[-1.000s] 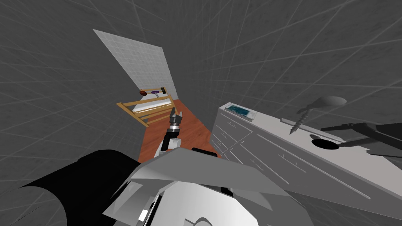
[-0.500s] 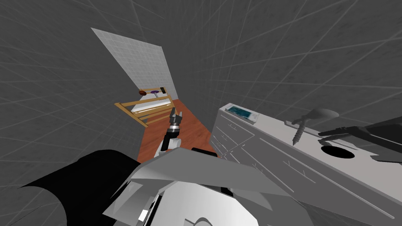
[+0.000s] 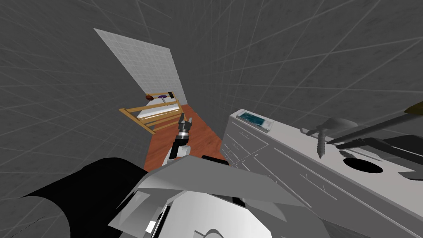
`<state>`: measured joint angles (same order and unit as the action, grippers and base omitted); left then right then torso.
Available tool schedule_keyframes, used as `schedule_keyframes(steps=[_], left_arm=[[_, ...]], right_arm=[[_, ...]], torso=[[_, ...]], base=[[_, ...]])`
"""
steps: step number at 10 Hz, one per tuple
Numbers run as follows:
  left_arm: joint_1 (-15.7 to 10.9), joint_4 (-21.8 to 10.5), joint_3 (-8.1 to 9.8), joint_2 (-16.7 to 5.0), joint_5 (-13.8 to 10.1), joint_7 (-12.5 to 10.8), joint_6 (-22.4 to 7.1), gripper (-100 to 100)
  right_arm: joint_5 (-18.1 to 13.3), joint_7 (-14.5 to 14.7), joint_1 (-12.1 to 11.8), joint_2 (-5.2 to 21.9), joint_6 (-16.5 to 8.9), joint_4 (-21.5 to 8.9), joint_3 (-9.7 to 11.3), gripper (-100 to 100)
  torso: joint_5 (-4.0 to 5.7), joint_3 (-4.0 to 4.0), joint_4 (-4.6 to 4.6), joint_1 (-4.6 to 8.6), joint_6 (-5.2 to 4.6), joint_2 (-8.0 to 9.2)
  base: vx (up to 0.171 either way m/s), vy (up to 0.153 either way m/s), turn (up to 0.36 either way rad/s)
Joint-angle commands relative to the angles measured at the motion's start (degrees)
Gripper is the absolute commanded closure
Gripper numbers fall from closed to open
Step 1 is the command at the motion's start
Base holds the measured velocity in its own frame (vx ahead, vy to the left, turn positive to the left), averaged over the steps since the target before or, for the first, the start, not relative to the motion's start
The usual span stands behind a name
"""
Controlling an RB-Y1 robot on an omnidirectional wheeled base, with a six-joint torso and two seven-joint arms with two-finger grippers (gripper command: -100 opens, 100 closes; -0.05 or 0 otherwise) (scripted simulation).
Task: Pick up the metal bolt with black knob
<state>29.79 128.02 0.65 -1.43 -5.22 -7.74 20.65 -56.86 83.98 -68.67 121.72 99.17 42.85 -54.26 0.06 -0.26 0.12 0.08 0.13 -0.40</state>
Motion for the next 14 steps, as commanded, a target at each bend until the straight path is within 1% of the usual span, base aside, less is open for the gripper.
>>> schedule_keyframes(steps=[1,2,4,5,6,10,11,12,13,14], left_arm=[[0.00,0.00,0.00,0.00,0.00,0.00,0.00,0],[0.00,0.00,0.00,0.00,0.00,0.00,0.00,0],[-0.01,0.00,-0.01,0.00,0.00,0.00,0.00,0],[-0.01,0.00,-0.01,0.00,0.00,0.00,0.00,0],[0.00,0.00,0.00,0.00,0.00,0.00,0.00,0],[0.00,0.00,0.00,0.00,0.00,0.00,0.00,0],[0.00,0.00,0.00,0.00,0.00,0.00,0.00,0],[0.00,0.00,0.00,0.00,0.00,0.00,0.00,0],[0.01,0.00,0.00,0.00,0.00,0.00,0.00,0],[0.00,0.00,0.00,0.00,0.00,0.00,0.00,0]], right_arm=[[0.00,0.00,0.00,0.00,0.00,0.00,0.00,0],[0.59,0.20,-0.68,-1.07,-1.64,0.92,0.76,-100],[1.34,0.46,-1.55,-2.40,-3.65,2.04,1.71,-100],[1.05,0.28,-1.19,-1.92,-2.82,1.75,1.35,-100],[1.07,0.23,-1.21,-2.01,-3.09,1.90,1.41,100],[1.08,0.30,-1.18,-1.96,-3.06,1.92,1.37,100],[1.08,0.30,-1.18,-1.96,-3.06,1.92,1.37,0],[0.44,0.14,-0.50,-0.81,-1.24,0.69,0.57,100],[0.14,0.03,-0.16,-0.28,-0.43,0.25,0.19,100],[0.17,0.02,-0.20,-0.83,-1.16,0.86,0.45,100]], torso=[[0.00,0.00,0.00,0.00,0.00,0.00],[-0.01,0.03,-0.02,-0.03,0.00,0.05],[-0.03,0.11,-0.05,-0.12,0.00,0.18],[-0.03,0.14,-0.06,-0.14,-0.01,0.23],[-0.04,0.12,-0.06,-0.10,-0.01,0.19],[0.00,0.07,-0.03,-0.01,-0.06,0.12],[0.01,0.07,-0.03,0.00,-0.06,0.12],[0.01,0.07,-0.03,0.00,-0.06,0.12],[-0.02,0.06,-0.04,0.05,-0.11,0.07],[-0.01,0.03,-0.02,0.09,-0.08,0.03]], base=[[0.000,0.000,0.000],[-0.015,0.015,0.061],[-0.032,0.028,0.065],[-0.017,0.011,0.006],[0.000,0.000,0.000],[0.000,0.000,0.000],[0.000,0.000,0.000],[0.023,-0.021,-0.098],[0.034,-0.037,-0.085],[0.014,-0.017,-0.007]])
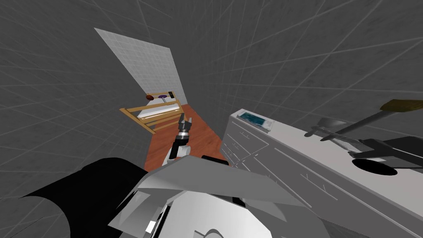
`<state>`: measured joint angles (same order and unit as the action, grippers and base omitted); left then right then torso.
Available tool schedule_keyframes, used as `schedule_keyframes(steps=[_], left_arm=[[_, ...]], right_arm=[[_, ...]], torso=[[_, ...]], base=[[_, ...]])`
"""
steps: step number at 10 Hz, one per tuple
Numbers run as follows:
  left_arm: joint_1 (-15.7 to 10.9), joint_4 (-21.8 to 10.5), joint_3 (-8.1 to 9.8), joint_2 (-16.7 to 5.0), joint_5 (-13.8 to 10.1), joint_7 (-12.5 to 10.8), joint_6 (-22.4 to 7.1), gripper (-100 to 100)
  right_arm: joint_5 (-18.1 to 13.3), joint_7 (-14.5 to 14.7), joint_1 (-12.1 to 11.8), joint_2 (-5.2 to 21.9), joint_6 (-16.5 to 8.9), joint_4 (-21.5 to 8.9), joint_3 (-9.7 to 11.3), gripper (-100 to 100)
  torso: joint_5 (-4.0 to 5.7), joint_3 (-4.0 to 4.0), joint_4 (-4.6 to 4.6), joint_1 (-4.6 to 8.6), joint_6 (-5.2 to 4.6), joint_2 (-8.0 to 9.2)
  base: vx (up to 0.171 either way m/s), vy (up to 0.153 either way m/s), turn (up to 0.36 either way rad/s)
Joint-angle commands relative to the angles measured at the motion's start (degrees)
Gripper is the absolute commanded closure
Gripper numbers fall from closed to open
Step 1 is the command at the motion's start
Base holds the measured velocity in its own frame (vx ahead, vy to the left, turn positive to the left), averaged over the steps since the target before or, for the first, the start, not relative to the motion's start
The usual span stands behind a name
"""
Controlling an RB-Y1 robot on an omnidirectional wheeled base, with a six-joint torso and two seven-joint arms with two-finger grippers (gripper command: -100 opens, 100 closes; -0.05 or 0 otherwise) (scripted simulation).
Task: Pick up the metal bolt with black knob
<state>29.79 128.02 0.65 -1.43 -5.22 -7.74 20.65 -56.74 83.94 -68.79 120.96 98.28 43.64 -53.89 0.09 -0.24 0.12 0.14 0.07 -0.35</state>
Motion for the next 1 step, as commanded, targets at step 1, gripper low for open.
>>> schedule_keyframes(steps=[1], left_arm=[[0.00,0.00,0.00,0.00,0.00,0.00,0.00,0]], right_arm=[[0.00,0.00,0.00,0.00,0.00,0.00,0.00,0]], torso=[[0.00,0.00,0.00,0.00,0.00,0.00]], base=[[0.000,0.000,0.000]])
